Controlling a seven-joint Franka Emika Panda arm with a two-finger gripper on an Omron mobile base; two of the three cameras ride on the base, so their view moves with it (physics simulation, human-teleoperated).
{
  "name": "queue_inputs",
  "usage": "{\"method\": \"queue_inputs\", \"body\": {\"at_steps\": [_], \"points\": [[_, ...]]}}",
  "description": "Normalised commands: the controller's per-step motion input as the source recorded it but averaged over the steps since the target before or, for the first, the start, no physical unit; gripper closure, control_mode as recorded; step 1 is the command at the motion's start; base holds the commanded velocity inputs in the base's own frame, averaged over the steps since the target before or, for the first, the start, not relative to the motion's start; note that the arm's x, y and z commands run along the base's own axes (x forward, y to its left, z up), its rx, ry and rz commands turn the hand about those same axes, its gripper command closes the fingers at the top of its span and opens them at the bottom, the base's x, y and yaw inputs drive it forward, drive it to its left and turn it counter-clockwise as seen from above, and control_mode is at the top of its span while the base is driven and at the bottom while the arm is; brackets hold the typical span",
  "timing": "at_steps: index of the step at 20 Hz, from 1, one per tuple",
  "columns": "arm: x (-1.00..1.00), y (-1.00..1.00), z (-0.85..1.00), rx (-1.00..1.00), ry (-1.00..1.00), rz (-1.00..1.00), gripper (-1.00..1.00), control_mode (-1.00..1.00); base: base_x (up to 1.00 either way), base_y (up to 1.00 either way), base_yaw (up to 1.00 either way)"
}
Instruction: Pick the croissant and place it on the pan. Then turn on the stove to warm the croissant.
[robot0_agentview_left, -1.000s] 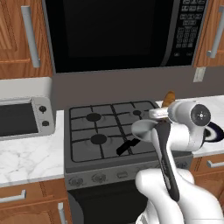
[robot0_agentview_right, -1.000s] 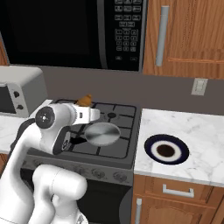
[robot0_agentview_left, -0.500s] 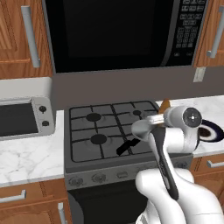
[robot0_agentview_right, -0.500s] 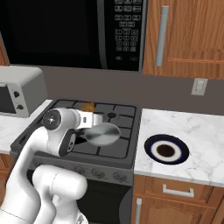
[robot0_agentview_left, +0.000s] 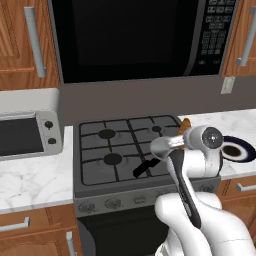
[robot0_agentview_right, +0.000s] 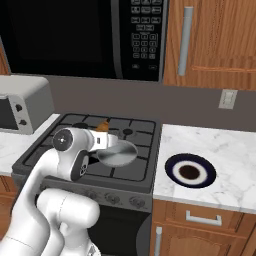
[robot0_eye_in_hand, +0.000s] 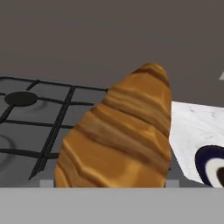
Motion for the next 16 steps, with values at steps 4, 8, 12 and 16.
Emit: {"method": "queue_inputs", "body": {"at_steps": [4, 8, 12, 16], "points": [[0.09, 0.00, -0.28, 0.00, 0.07, 0.00, 1.00, -1.00, 0.00, 0.00, 0.00], [0.26, 0.00, -0.29, 0.00, 0.06, 0.00, 1.00, -1.00, 0.00, 0.00, 0.00], [0.41, 0.00, -0.25, 0.00, 0.08, 0.00, 1.00, -1.00, 0.00, 0.00, 0.00], [0.39, 0.00, -0.08, 0.00, 0.02, 0.00, 1.00, -1.00, 0.00, 0.00, 0.00]]}}
